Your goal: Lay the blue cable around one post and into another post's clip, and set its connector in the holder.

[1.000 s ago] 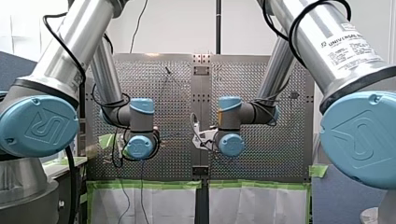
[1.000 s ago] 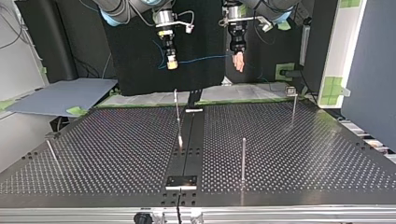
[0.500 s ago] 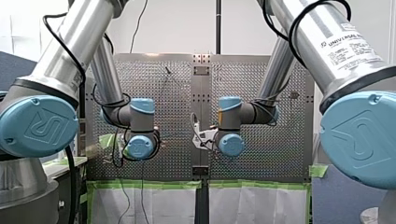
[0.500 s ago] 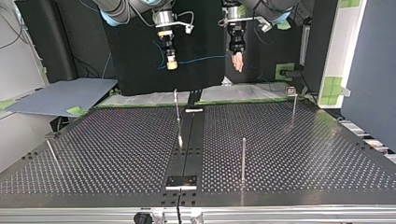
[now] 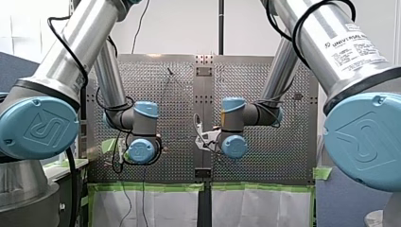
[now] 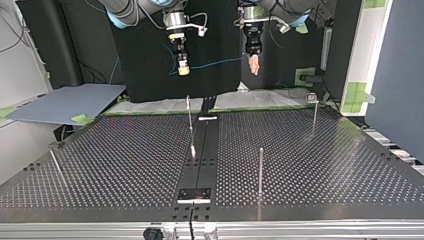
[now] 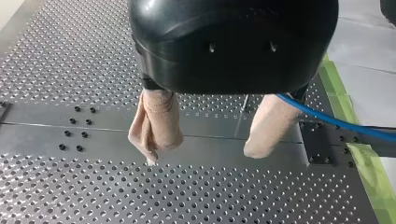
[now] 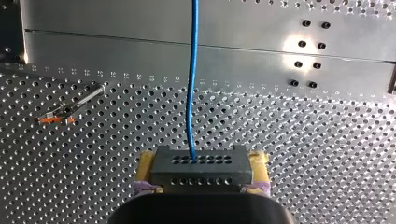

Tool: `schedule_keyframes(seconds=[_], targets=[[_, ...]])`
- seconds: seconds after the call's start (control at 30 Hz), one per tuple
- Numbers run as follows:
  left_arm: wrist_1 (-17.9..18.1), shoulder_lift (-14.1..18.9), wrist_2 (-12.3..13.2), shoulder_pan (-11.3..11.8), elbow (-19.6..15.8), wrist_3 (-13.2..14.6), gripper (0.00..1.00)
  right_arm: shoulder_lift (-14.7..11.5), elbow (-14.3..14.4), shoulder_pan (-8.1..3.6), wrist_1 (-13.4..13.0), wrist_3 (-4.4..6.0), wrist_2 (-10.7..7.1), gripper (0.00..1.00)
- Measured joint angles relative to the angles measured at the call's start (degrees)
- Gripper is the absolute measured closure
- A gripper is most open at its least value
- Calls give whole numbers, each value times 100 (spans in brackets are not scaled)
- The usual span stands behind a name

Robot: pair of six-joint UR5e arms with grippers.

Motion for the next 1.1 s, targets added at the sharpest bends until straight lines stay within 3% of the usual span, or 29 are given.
schedule_keyframes(seconds=[0.23, 0.3, 0.5, 0.6, 0.7, 0.87, 1.1], targets=[[-1, -1, 0, 0, 0, 0, 0, -5, -5, 3, 3, 4, 4, 100], [-1, -1, 0, 0, 0, 0, 0, -43, -52, 48, 50, 50, 51, 100], [-1, -1, 0, 0, 0, 0, 0, -100, -347, 346, 347, 343, 347, 100], [-1, -1, 0, 0, 0, 0, 0, -104, -510, 508, 509, 434, 509, 100], [-1, -1, 0, 0, 0, 0, 0, -104, -629, 612, 657, 464, 675, 100], [-1, -1, 0, 0, 0, 0, 0, -106, -680, 654, 745, 473, 933, 100], [-5, 2, 3, 3, -3, -3, 0, -101, -692, 665, 761, 481, 996, 100]])
